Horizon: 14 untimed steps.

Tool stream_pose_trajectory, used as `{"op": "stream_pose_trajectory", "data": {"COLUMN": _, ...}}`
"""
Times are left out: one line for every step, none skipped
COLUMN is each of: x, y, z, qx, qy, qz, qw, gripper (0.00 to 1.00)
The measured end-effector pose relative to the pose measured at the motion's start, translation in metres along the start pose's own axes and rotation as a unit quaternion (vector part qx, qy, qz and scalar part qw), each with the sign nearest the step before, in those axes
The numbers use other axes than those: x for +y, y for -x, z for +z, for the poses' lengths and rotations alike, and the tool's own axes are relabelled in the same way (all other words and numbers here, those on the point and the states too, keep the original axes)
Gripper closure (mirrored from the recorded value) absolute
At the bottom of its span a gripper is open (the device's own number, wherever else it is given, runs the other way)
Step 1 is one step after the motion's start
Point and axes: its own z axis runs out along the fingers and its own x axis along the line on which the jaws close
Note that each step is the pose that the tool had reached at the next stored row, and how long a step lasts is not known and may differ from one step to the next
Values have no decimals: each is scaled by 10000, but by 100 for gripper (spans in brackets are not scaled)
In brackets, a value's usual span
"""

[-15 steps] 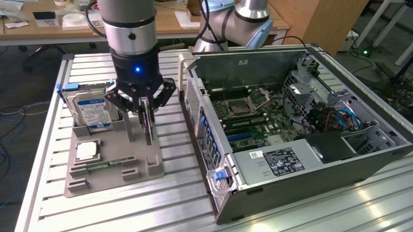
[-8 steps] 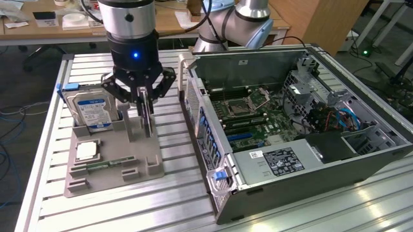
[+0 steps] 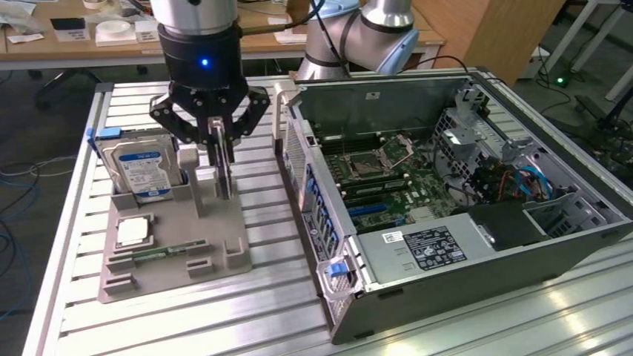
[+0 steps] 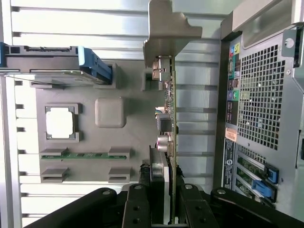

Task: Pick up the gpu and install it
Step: 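Pick up the gpu and move the gpu toward the slot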

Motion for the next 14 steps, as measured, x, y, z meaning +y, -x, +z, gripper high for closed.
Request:
{"op": "stream_pose_trajectory", "data": {"x": -1, "y": 1, "z": -32, "qx": 0, "qy": 0, "qz": 0, "qw": 10000, "gripper": 72}}
{"op": "stream_pose_trajectory", "data": {"x": -1, "y": 2, "z": -62, "qx": 0, "qy": 0, "qz": 0, "qw": 10000, "gripper": 72}}
{"op": "stream_pose_trajectory", "data": {"x": -2, "y": 2, "z": -91, "qx": 0, "qy": 0, "qz": 0, "qw": 10000, "gripper": 72}}
{"op": "stream_pose_trajectory", "data": {"x": -2, "y": 3, "z": -116, "qx": 1, "qy": -2, "qz": 0, "qw": 10000, "gripper": 72}}
{"op": "stream_pose_trajectory", "data": {"x": -3, "y": 4, "z": -142, "qx": 0, "qy": -7, "qz": -1, "qw": 10000, "gripper": 72}}
{"op": "stream_pose_trajectory", "data": {"x": -4, "y": 5, "z": -169, "qx": 0, "qy": -12, "qz": -2, "qw": 10000, "gripper": 72}}
{"op": "stream_pose_trajectory", "data": {"x": -5, "y": 6, "z": -196, "qx": 0, "qy": -14, "qz": -2, "qw": 10000, "gripper": 72}}
{"op": "stream_pose_trajectory", "data": {"x": -5, "y": 6, "z": -227, "qx": 0, "qy": -17, "qz": -1, "qw": 10000, "gripper": 72}}
{"op": "stream_pose_trajectory", "data": {"x": -5, "y": 7, "z": -257, "qx": 0, "qy": -19, "qz": -1, "qw": 10000, "gripper": 72}}
{"op": "stream_pose_trajectory", "data": {"x": -6, "y": 7, "z": -289, "qx": 1, "qy": -21, "qz": -1, "qw": 10000, "gripper": 72}}
{"op": "stream_pose_trajectory", "data": {"x": -7, "y": 8, "z": -317, "qx": 0, "qy": -23, "qz": -1, "qw": 10000, "gripper": 72}}
{"op": "stream_pose_trajectory", "data": {"x": -7, "y": 9, "z": -343, "qx": 0, "qy": -25, "qz": -1, "qw": 10000, "gripper": 72}}
{"op": "stream_pose_trajectory", "data": {"x": -8, "y": 9, "z": -368, "qx": 0, "qy": -27, "qz": -1, "qw": 10000, "gripper": 72}}
{"op": "stream_pose_trajectory", "data": {"x": -8, "y": 10, "z": -399, "qx": 0, "qy": -28, "qz": -1, "qw": 10000, "gripper": 72}}
